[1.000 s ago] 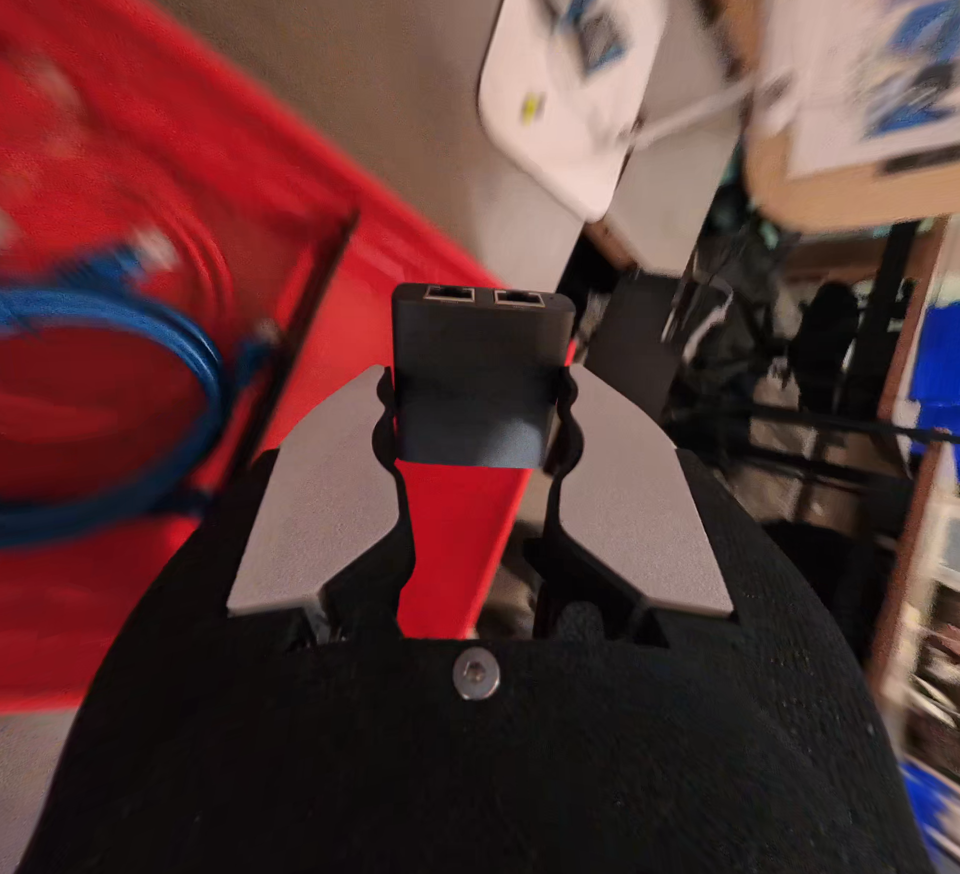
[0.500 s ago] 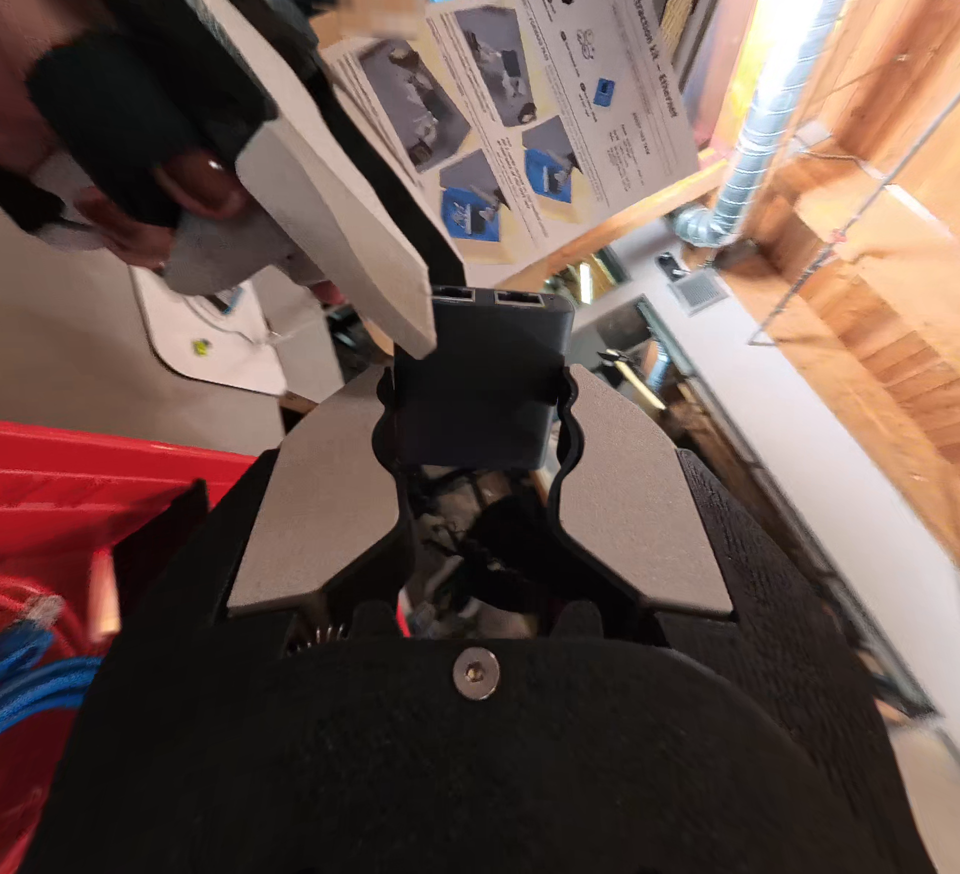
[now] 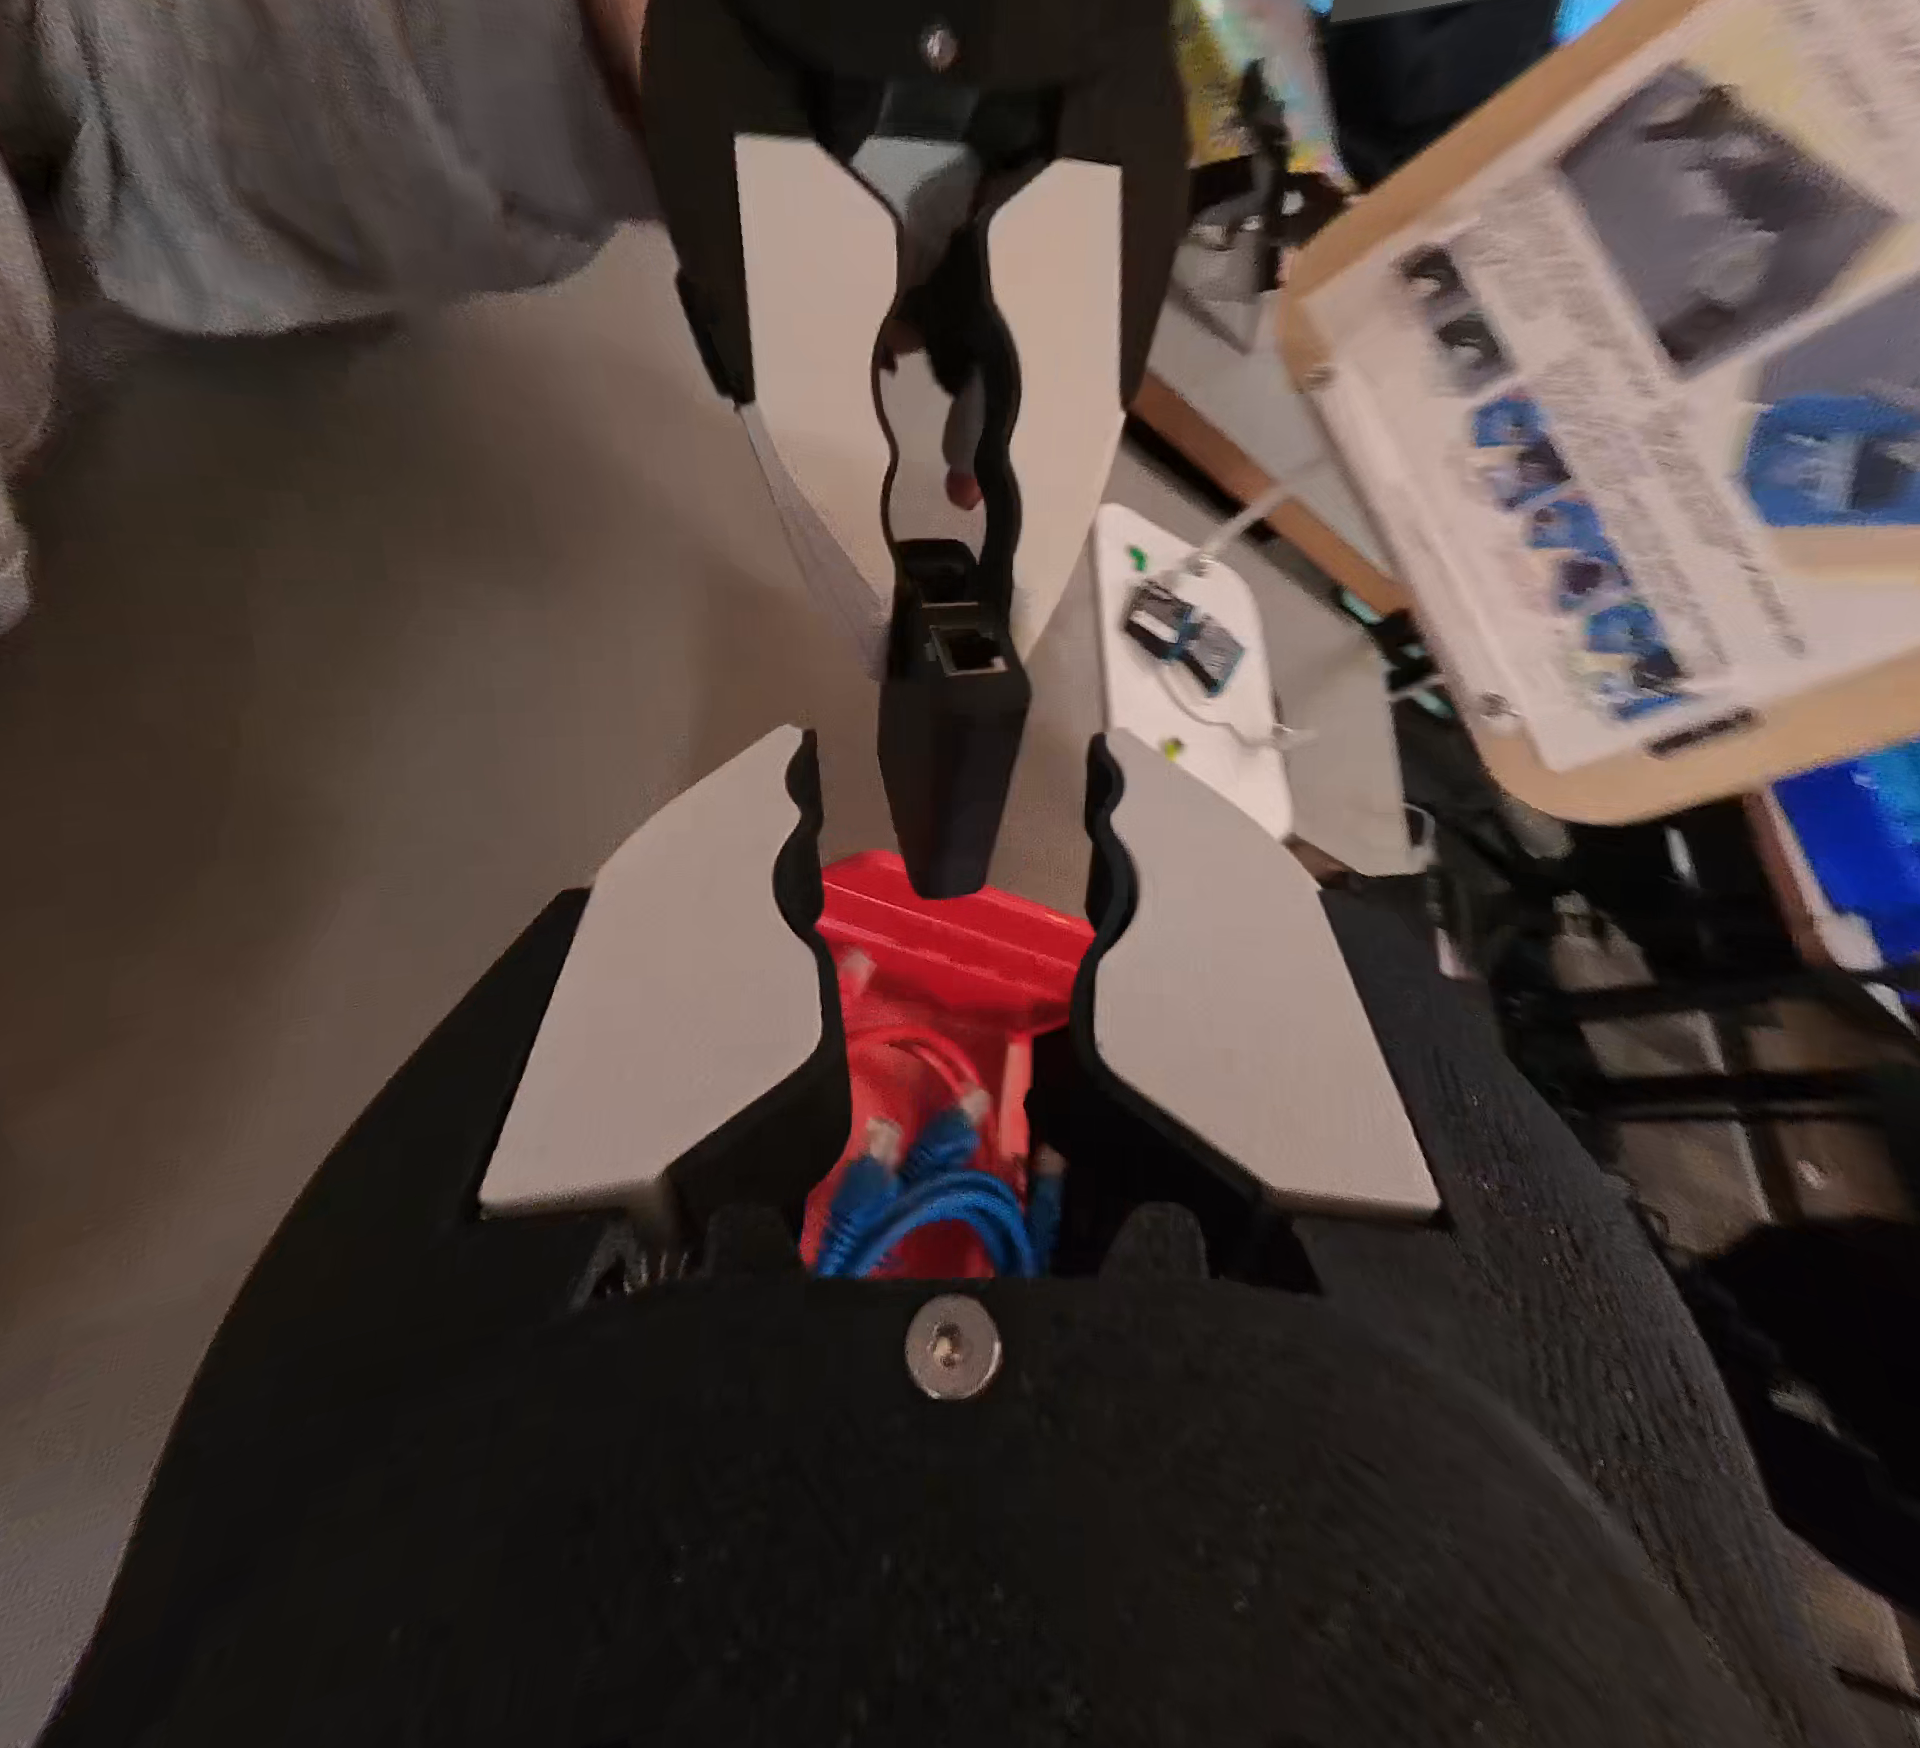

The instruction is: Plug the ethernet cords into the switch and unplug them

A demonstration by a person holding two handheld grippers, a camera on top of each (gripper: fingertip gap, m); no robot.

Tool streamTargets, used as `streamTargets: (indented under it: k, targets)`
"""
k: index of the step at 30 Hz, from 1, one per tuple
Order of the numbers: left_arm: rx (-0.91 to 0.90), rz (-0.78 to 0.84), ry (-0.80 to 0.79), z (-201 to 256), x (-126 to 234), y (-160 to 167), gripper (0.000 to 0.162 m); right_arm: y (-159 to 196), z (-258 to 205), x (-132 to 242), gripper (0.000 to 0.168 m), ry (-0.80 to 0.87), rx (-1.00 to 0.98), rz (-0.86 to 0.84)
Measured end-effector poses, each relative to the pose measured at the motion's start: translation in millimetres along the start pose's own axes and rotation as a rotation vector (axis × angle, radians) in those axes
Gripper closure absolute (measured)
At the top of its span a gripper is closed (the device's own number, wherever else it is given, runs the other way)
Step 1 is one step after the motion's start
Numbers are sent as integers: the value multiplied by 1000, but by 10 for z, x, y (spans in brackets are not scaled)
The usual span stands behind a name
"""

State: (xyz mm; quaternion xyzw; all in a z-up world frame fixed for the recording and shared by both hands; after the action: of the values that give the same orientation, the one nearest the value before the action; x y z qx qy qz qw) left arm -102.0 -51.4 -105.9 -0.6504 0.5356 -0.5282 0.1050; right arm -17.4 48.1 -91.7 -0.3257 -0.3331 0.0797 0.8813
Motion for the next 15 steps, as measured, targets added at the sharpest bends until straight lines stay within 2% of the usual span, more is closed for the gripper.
streamTargets:
  k: [2, 5, 8, 10, 14, 15]
  targets:
    - [-29, -71, 54, 183, 116, 77, 142, -84, -142, -170, 127, -78, 26, -27]
    - [-28, -87, 91, 405, 292, 118, 142, -221, -391, -368, 148, -176, 55, 10]
    - [-22, -35, 19, 581, 456, 178, 142, -289, -551, -457, 150, -189, -39, 123]
    - [33, 63, -30, 711, 524, 243, 125, -305, -672, -455, 150, -213, -116, 214]
    - [160, 148, 56, 977, 435, 477, 89, -289, -913, -495, 150, -235, -221, 299]
    - [160, 183, 40, 1018, 414, 514, 103, -282, -961, -510, 150, -243, -237, 313]
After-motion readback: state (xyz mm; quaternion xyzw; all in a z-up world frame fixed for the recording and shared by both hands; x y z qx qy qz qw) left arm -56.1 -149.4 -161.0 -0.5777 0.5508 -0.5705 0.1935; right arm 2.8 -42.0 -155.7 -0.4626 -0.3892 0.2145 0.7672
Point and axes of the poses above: each gripper's, where its closed fingertips meet, x back along the fingers, y out of its underside, z = x × y across the jaws, the point moved 7 cm from there along x, back along the fingers, and after that the axes turned 8 degrees about -z, right-handed, at the moved point
